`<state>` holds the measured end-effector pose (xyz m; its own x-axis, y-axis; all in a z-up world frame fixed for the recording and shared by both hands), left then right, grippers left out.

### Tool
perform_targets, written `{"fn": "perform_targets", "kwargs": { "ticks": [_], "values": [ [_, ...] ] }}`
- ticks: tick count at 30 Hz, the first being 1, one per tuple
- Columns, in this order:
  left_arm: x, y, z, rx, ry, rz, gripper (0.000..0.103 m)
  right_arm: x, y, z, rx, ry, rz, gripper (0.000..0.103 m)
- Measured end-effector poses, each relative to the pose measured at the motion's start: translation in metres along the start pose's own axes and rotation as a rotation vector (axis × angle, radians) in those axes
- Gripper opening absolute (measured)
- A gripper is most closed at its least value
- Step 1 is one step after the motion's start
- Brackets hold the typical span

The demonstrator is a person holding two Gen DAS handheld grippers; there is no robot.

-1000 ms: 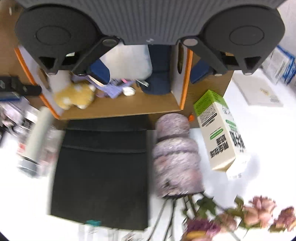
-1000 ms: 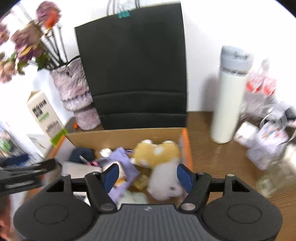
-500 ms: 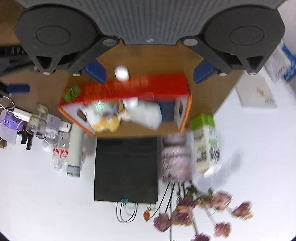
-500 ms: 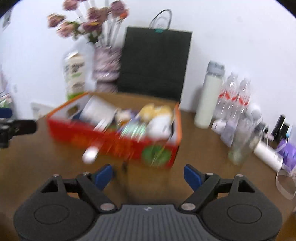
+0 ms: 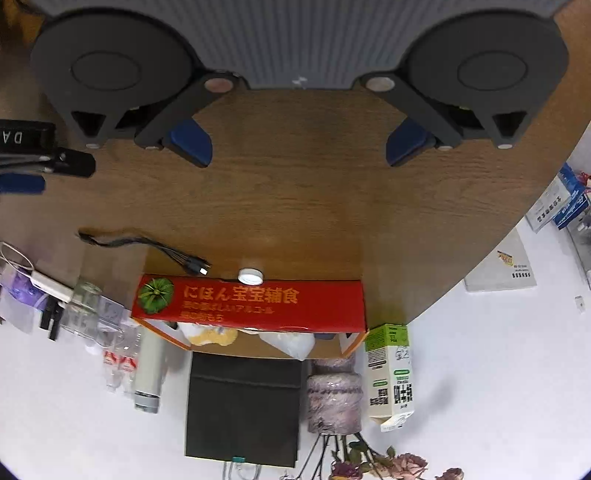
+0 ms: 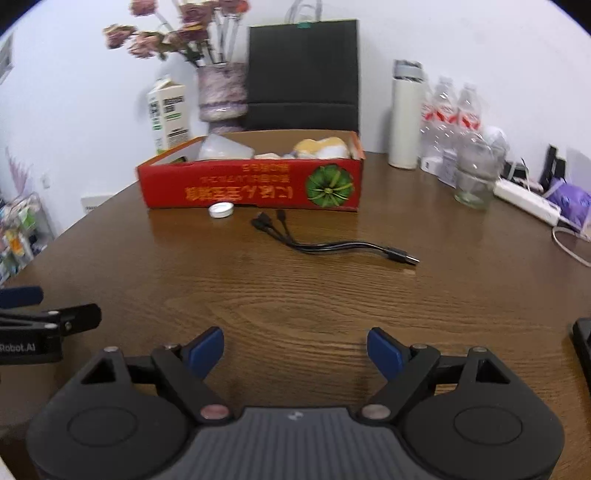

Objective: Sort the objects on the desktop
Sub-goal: 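Move both open tools back toward the white tin and cable, then grasp the white tin with left tool while right tool grasps the black cable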

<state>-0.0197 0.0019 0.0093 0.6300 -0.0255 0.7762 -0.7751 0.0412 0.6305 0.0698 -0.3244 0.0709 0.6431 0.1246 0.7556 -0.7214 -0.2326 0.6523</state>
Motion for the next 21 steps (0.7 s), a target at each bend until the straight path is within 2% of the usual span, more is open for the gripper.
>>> {"fn": "perform_targets", "kwargs": {
  "ticks": [7, 12, 15, 17, 18, 19, 21],
  "values": [
    [0.017, -0.020, 0.002, -0.023, 0.003, 0.014, 0.102, 0.004, -0.022, 0.019, -0.040, -0.061, -0.015, 0.085],
    [0.055, -0.052, 0.011, -0.052, -0.060, 0.051, 0.102, 0.032, -0.053, 0.037, -0.079, -0.145, 0.010, 0.091],
    [0.082, -0.078, 0.015, -0.078, -0.081, 0.071, 0.100, 0.052, -0.076, 0.050, -0.043, -0.257, -0.005, 0.090],
    [0.096, -0.100, 0.017, -0.075, -0.084, 0.051, 0.098, 0.065, -0.089, 0.058, -0.026, -0.340, 0.004, 0.088],
    [0.101, -0.110, 0.019, -0.078, -0.087, 0.042, 0.093, 0.069, -0.095, 0.059, -0.030, -0.353, 0.006, 0.083],
    [0.105, -0.121, 0.020, -0.078, -0.088, 0.034, 0.089, 0.073, -0.102, 0.057, -0.049, -0.343, 0.007, 0.066],
    [0.108, -0.139, 0.023, -0.081, -0.095, 0.019, 0.084, 0.080, -0.114, 0.048, -0.099, -0.255, 0.014, 0.042]
  ]
}}
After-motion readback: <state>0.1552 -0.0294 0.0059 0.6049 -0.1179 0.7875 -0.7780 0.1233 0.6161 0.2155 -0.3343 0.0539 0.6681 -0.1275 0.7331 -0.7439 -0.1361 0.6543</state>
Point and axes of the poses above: each gripper's, at about its wrist camera, not at the fingertips, and y roughly against the way its jaws point, z to its right, x to its top, the point moved 3 cm from there along -y, roughly the way its jaws point, and after that the axes turned 2 degrees about -z, right-handed, at the moved point
